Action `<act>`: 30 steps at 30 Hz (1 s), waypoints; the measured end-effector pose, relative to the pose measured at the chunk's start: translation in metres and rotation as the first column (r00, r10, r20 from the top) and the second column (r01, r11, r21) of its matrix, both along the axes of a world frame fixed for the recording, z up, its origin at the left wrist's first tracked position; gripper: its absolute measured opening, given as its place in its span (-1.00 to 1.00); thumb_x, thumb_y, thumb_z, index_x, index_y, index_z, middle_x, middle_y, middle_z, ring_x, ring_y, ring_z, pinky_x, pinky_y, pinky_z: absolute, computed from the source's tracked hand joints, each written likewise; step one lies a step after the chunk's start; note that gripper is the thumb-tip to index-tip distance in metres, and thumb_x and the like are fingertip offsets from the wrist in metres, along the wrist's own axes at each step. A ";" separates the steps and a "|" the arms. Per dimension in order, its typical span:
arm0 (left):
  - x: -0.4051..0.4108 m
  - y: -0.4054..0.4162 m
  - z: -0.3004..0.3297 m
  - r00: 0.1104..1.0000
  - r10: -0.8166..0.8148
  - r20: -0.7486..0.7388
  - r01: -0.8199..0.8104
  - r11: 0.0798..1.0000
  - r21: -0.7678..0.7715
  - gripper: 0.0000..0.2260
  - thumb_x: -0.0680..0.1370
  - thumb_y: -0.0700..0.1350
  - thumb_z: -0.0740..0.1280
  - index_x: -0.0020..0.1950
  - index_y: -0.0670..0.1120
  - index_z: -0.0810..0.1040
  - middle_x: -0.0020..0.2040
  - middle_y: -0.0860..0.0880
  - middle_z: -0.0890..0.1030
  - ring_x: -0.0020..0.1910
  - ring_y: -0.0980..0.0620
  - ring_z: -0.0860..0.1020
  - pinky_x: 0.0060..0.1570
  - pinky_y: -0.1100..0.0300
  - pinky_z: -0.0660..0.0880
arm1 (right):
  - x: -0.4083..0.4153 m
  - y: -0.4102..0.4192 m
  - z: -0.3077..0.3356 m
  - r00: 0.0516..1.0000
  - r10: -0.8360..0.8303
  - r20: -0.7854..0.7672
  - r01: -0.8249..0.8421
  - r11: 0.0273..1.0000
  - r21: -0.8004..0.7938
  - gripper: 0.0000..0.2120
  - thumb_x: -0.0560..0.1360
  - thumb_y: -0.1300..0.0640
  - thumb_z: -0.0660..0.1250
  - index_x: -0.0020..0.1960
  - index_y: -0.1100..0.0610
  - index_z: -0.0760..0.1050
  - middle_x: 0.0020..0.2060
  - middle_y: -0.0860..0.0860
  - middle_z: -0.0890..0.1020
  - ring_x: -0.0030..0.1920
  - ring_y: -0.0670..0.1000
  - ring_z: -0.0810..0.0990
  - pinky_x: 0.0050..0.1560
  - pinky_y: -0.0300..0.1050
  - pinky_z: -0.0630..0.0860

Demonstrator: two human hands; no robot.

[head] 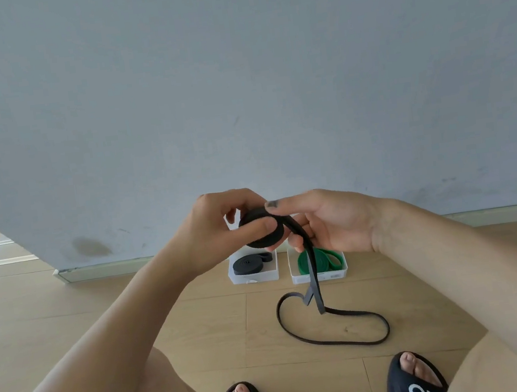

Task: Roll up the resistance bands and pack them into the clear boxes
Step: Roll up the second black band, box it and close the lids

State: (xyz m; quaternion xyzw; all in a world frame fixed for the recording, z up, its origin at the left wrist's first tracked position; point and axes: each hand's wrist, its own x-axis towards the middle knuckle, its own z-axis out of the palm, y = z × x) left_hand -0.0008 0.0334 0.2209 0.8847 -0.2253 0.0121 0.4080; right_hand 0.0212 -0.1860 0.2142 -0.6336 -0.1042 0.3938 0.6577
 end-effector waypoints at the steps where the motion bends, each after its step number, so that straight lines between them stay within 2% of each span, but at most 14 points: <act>1: 0.000 0.000 -0.002 1.000 -0.003 0.011 0.003 0.999 0.055 -0.95 0.51 -0.07 0.52 -0.08 0.04 0.68 -0.20 0.10 0.64 -0.20 0.15 0.48 -0.15 0.29 0.37 | -0.001 0.002 -0.002 0.999 -0.017 0.034 0.017 1.000 -0.025 -0.69 0.53 -0.08 0.45 0.07 0.17 0.65 -0.12 0.14 0.65 -0.30 -0.03 0.47 -0.17 -0.18 0.46; 3: 0.001 -0.002 -0.004 0.998 -0.006 0.064 -0.001 0.993 0.115 -0.86 0.47 0.06 0.50 -0.12 0.01 0.67 -0.25 0.09 0.57 -0.24 0.13 0.45 -0.21 0.28 0.35 | -0.003 0.006 -0.003 0.993 -0.047 0.104 0.053 0.997 -0.056 -0.64 0.50 -0.13 0.46 0.01 0.19 0.66 -0.19 0.12 0.63 -0.28 -0.01 0.49 -0.21 -0.19 0.47; 4: 0.001 -0.003 -0.004 0.997 -0.001 0.075 -0.006 0.995 0.095 -0.82 0.47 0.09 0.46 -0.14 -0.01 0.65 -0.27 0.08 0.54 -0.27 0.12 0.42 -0.22 0.26 0.35 | -0.003 0.007 -0.003 0.991 -0.056 0.120 0.064 0.996 -0.060 -0.59 0.49 -0.18 0.44 0.01 0.18 0.68 -0.20 0.11 0.63 -0.27 0.00 0.49 -0.20 -0.17 0.47; 7: 0.000 -0.002 0.000 0.999 -0.002 0.053 0.005 0.999 -0.051 -0.90 0.50 -0.03 0.44 -0.16 -0.04 0.64 -0.30 0.06 0.55 -0.26 0.02 0.45 -0.20 0.19 0.39 | -0.002 0.004 0.001 0.999 -0.010 0.032 0.011 1.000 -0.012 -0.53 0.52 -0.27 0.38 0.16 0.09 0.69 -0.07 0.16 0.69 -0.27 0.01 0.50 -0.12 -0.13 0.49; 9: 0.000 0.000 0.000 0.999 -0.010 0.033 0.013 0.996 -0.089 -0.93 0.51 -0.07 0.45 -0.15 -0.05 0.65 -0.26 -0.04 0.61 -0.20 -0.12 0.51 -0.13 0.03 0.45 | -0.002 0.000 0.003 0.999 0.042 -0.024 -0.040 0.997 0.069 -0.57 0.60 -0.17 0.33 0.30 0.11 0.61 0.09 0.26 0.70 -0.25 0.03 0.48 -0.11 -0.11 0.46; 11: 0.001 0.001 0.001 1.000 -0.015 0.022 0.017 0.995 -0.098 -0.93 0.52 -0.07 0.45 -0.13 -0.05 0.66 -0.23 -0.08 0.62 -0.17 -0.15 0.52 -0.08 -0.02 0.45 | -0.001 0.000 0.003 0.998 0.043 -0.035 -0.039 0.994 0.107 -0.65 0.61 -0.08 0.32 0.28 0.09 0.61 0.10 0.29 0.69 -0.26 0.01 0.43 -0.12 -0.13 0.39; 15: -0.001 -0.001 0.000 0.998 -0.018 0.052 0.017 0.999 0.029 -0.88 0.45 0.08 0.46 -0.09 0.07 0.67 -0.20 0.12 0.65 -0.19 0.09 0.52 -0.13 0.28 0.40 | -0.004 0.003 0.000 0.999 0.010 0.054 -0.007 0.999 -0.052 -0.66 0.52 -0.13 0.42 0.11 0.12 0.69 -0.08 0.20 0.71 -0.35 -0.06 0.43 -0.15 -0.18 0.38; 18: 0.000 -0.004 0.000 0.992 -0.009 0.128 -0.002 0.996 0.088 -0.91 0.45 0.09 0.45 -0.11 0.11 0.65 -0.22 0.11 0.65 -0.18 0.12 0.52 -0.14 0.36 0.38 | -0.007 0.007 -0.002 0.994 -0.043 0.097 0.051 0.995 -0.087 -0.57 0.55 -0.11 0.40 0.15 0.25 0.67 -0.22 0.10 0.72 -0.42 -0.11 0.46 -0.18 -0.15 0.32; 19: 0.000 -0.004 0.001 0.991 -0.007 0.137 -0.004 0.997 0.083 -0.96 0.47 0.03 0.47 -0.12 0.13 0.63 -0.23 0.11 0.64 -0.19 0.15 0.50 -0.14 0.39 0.37 | -0.008 0.008 0.000 0.994 -0.043 0.098 0.052 0.995 -0.086 -0.55 0.56 -0.13 0.38 0.18 0.25 0.66 -0.21 0.09 0.72 -0.43 -0.10 0.44 -0.19 -0.14 0.31; 21: -0.001 -0.003 0.003 0.990 0.001 0.139 -0.014 0.995 0.094 -0.84 0.52 -0.07 0.50 -0.15 0.18 0.59 -0.25 0.11 0.61 -0.19 0.17 0.49 -0.14 0.43 0.37 | -0.007 0.006 0.006 0.996 0.001 0.086 0.009 0.994 -0.113 -0.56 0.59 -0.20 0.32 0.21 0.13 0.66 -0.09 0.14 0.75 -0.42 -0.08 0.37 -0.18 -0.15 0.32; 23: -0.002 -0.001 0.004 0.994 0.021 0.104 -0.032 0.994 0.101 -0.82 0.55 -0.14 0.49 -0.13 0.14 0.62 -0.24 0.11 0.63 -0.18 0.15 0.50 -0.12 0.43 0.38 | -0.003 -0.001 0.011 0.999 0.020 0.041 -0.014 0.991 -0.134 -0.49 0.60 -0.26 0.27 0.29 0.13 0.59 0.04 0.20 0.74 -0.38 -0.06 0.36 -0.16 -0.17 0.38; 25: -0.003 -0.001 0.004 0.996 0.049 0.070 -0.053 0.997 0.056 -0.89 0.57 -0.17 0.46 -0.07 0.06 0.66 -0.20 0.14 0.66 -0.15 0.11 0.56 -0.09 0.40 0.43 | 0.001 -0.009 0.013 1.000 0.006 0.010 -0.005 0.993 -0.118 -0.41 0.61 -0.24 0.26 0.39 0.22 0.49 0.10 0.29 0.71 -0.35 -0.04 0.36 -0.13 -0.18 0.41; 28: -0.002 -0.005 0.005 0.997 0.072 0.030 -0.071 0.997 -0.043 -0.88 0.59 -0.18 0.44 -0.06 0.06 0.65 -0.15 0.15 0.69 -0.11 0.10 0.62 -0.06 0.38 0.49 | 0.000 -0.010 0.013 0.998 0.054 0.020 -0.051 0.994 -0.097 -0.49 0.65 -0.16 0.25 0.41 0.20 0.51 0.17 0.29 0.69 -0.33 -0.05 0.37 -0.13 -0.20 0.43; 30: -0.001 -0.007 0.005 0.996 0.090 0.003 -0.089 0.988 -0.125 -0.88 0.60 -0.19 0.43 -0.05 0.03 0.66 -0.14 0.10 0.70 -0.08 0.09 0.64 -0.02 0.30 0.54 | -0.002 -0.005 0.012 0.998 0.064 -0.006 -0.064 0.998 -0.019 -0.51 0.66 -0.13 0.24 0.40 0.20 0.51 0.20 0.31 0.67 -0.32 -0.04 0.39 -0.11 -0.18 0.44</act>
